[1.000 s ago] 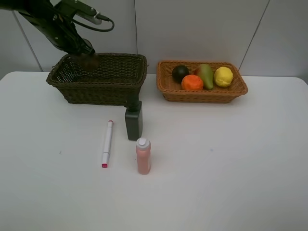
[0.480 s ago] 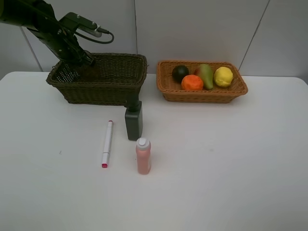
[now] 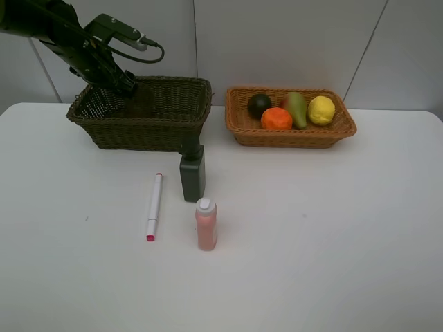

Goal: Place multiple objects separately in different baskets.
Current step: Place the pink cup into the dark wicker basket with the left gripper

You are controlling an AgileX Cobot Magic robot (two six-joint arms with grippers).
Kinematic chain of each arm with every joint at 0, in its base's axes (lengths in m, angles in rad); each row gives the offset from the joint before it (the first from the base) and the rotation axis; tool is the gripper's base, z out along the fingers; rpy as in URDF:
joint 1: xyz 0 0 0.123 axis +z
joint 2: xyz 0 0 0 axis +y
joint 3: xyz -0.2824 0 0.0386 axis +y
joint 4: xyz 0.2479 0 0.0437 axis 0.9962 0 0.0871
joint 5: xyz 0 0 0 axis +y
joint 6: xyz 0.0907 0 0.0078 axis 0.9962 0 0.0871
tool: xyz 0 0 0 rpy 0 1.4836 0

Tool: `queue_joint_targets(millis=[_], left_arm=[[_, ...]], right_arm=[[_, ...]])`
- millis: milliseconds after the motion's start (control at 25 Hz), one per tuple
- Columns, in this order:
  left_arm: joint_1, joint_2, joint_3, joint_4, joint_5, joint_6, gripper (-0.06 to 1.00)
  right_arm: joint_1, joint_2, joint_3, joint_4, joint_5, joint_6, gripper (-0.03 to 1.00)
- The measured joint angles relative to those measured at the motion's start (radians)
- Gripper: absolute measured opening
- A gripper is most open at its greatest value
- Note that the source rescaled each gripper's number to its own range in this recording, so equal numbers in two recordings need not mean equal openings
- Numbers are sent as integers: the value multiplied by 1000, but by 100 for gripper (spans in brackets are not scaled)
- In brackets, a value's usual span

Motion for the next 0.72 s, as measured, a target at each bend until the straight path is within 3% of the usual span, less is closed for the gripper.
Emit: queue_joint_targets(millis=[400, 720], left_arm=[[0, -4, 0, 0, 7, 0, 100], [-1, -117, 0, -17, 105, -2, 100]], right_arm=[[0, 0, 0, 0, 0, 0, 98], [0, 0, 0, 0, 0, 0, 98]])
